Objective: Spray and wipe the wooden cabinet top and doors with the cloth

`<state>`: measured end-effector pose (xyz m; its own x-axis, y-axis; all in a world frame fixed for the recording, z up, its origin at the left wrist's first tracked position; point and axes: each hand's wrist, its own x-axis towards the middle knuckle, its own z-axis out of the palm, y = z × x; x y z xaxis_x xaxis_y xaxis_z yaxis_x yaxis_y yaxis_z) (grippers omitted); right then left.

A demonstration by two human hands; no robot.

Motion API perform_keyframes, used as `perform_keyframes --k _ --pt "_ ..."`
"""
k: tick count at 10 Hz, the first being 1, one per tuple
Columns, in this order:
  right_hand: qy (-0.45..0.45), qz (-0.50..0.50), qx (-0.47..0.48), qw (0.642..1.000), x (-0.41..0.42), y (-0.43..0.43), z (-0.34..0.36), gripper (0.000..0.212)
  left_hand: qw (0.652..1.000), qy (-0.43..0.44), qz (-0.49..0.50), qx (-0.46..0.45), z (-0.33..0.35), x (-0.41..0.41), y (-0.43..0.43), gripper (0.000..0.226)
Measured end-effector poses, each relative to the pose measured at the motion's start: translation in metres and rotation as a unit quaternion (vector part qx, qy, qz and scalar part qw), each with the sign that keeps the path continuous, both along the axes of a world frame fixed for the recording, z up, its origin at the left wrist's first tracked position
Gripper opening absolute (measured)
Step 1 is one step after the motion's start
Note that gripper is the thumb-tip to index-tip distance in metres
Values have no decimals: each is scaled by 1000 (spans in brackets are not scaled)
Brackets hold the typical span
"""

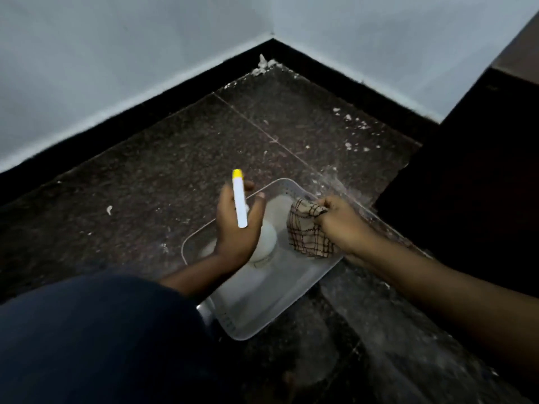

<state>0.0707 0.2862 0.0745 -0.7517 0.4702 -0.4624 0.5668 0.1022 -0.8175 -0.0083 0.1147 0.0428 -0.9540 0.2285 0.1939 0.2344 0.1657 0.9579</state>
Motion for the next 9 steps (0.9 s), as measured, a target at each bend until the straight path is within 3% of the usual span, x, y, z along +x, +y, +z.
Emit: perform_keyframes --k 2,4,5,6,8,9 --pt "-27 63 -21 997 -46 -25 -47 14 991 -47 89 -86 -22 15 -29 41" --pt "-91 162 15 982 -79 -23 -82 19 982 -48 116 -143 -36 14 -45 40" --pt "-148 198 73 966 -85 -10 -101 58 984 -42 78 -152 -47 18 -47 44" --pt "-126 253 137 949 -77 -11 -118 79 987 -73 36 -141 -57 21 -57 58" --pt "-49 261 240 934 -48 -27 -120 90 969 -143 -69 -189 -55 23 -87 111" --pt "-88 305 285 905 -41 -29 -102 79 956 -120 -100 -247 -51 14 -95 117"
